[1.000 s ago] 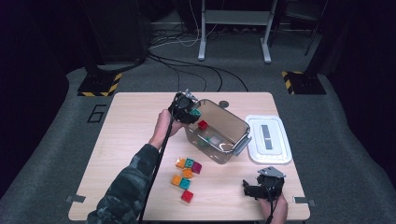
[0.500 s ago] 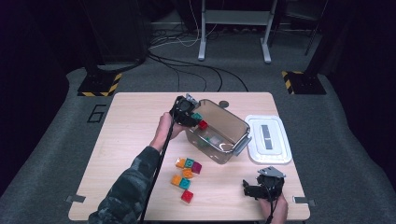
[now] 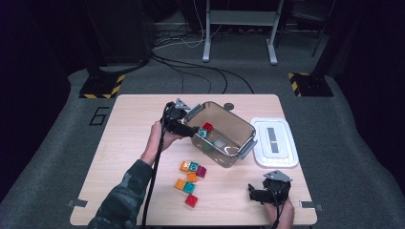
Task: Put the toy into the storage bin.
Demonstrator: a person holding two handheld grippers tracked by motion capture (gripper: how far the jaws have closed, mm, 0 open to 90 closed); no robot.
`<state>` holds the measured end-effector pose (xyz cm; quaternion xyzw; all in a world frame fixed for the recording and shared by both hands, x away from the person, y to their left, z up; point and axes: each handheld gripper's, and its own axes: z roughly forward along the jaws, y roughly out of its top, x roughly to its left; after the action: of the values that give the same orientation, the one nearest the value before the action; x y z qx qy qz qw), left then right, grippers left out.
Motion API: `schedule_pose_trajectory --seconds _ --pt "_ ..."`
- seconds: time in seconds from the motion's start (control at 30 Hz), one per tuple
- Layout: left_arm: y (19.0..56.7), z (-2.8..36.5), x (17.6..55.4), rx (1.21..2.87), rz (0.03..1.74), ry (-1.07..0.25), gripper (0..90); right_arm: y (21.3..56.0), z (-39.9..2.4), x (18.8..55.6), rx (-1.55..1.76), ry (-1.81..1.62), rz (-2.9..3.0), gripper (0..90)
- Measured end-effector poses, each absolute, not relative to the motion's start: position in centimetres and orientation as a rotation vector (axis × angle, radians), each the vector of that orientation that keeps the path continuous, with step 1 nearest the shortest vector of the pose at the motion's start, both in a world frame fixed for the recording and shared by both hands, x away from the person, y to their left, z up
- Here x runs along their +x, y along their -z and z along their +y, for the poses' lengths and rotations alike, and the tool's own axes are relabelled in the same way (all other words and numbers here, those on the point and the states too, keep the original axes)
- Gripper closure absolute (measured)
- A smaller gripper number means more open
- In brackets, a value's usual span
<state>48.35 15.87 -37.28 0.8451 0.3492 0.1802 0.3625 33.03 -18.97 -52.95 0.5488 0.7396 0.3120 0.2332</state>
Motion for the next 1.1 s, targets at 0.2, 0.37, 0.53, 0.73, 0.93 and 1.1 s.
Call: schedule_pose_trajectory --seconds 0.2,0.37,0.53,0.73,0.93,1.1 --pt "37.7 17.4 46.5 2.155 0.908 -0.49 13.9 52.9 -19.0 33.0 1.507 -0.857 2.032 0.2" --pt "38.5 18.3 45.2 2.168 0.925 -0.511 8.9 52.9 -19.0 33.0 1.501 -0.858 2.035 0.5" --pt "40.4 19.4 44.1 2.173 0.971 -0.493 6.7 53.0 -18.9 33.0 1.505 -0.863 2.03 0.5" --pt "44.5 20.1 42.7 2.199 1.013 -0.382 5.8 53.0 -19.0 33.0 1.503 -0.863 2.032 0.5" --pt "47.3 20.1 42.4 2.221 1.05 -0.328 5.1 53.0 -18.9 33.0 1.505 -0.863 2.031 0.5" --pt "48.7 19.5 42.6 2.23 1.079 -0.304 5.0 53.0 -18.9 33.0 1.504 -0.863 2.031 0.5"
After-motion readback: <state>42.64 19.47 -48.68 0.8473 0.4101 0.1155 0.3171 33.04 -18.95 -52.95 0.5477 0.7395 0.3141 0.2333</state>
